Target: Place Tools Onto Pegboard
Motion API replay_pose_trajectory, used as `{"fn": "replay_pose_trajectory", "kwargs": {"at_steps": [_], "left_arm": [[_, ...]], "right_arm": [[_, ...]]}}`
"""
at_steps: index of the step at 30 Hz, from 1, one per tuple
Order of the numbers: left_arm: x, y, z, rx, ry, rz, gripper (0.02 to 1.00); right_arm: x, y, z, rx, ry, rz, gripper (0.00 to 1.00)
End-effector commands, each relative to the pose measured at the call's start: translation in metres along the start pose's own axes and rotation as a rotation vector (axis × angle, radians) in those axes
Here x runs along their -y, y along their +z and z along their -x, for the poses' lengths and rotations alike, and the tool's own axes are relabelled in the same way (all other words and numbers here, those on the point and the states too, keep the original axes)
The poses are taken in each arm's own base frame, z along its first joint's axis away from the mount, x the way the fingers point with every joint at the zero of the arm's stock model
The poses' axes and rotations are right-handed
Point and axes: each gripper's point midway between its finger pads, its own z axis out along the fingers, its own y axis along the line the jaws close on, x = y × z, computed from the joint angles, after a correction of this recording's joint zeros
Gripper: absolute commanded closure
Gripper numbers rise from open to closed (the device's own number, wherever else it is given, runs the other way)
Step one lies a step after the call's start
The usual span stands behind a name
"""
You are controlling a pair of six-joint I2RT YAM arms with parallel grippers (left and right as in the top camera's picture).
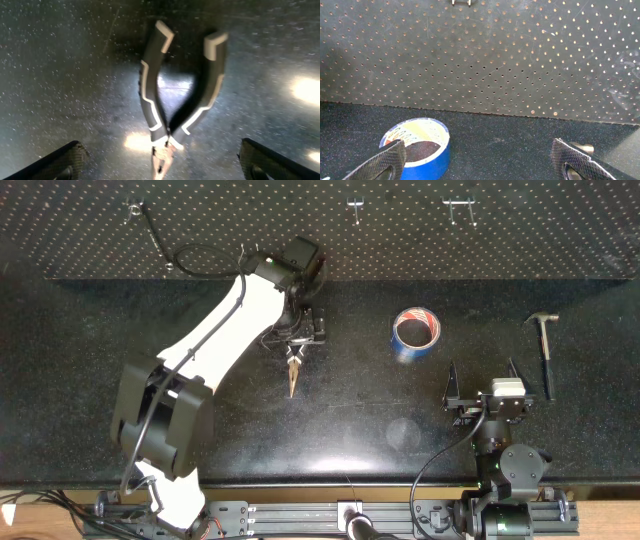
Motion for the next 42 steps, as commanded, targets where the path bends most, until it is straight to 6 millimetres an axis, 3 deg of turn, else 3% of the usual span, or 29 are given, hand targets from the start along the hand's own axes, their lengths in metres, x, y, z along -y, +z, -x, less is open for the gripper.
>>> {"fn": "replay_pose_trajectory", "kwargs": {"at_steps": [1,3,11,23,26,30,35,38,40,42], "left_arm": [[-0.003,0.014,0.010,-0.006,0.122,0.028,0.025],[0.004,0.024,0.011,-0.022,0.123,0.008,0.025],[0.012,0.037,0.018,-0.026,0.044,-0.038,0.025],[0.009,0.064,0.020,-0.059,0.004,-0.008,0.023],[0.008,0.063,0.018,-0.066,0.005,-0.004,0.218],[0.008,0.063,0.017,-0.068,0.005,-0.002,0.255],[0.008,0.063,0.017,-0.069,0.004,-0.002,0.496],[0.008,0.063,0.017,-0.068,0.004,-0.002,0.680],[0.008,0.063,0.017,-0.068,0.004,-0.002,0.991],[0.008,0.063,0.017,-0.069,0.005,-0.002,0.989]], "right_arm": [[0.002,0.000,-0.001,-0.001,-0.006,-0.007,0.053],[0.002,0.000,-0.001,-0.001,-0.006,-0.007,0.053],[0.002,0.000,-0.001,-0.001,-0.006,-0.007,0.053],[0.002,0.000,-0.001,-0.001,-0.006,-0.007,0.053],[0.002,0.000,-0.001,-0.001,-0.006,-0.007,0.053],[0.002,0.000,-0.001,-0.001,-0.006,-0.007,0.053],[0.002,0.000,-0.001,-0.001,-0.006,-0.007,0.053],[0.002,0.000,-0.001,-0.001,-0.006,-0.007,0.053],[0.002,0.000,-0.001,-0.001,-0.006,-0.007,0.053],[0.002,0.000,-0.001,-0.001,-0.006,-0.007,0.053]]}}
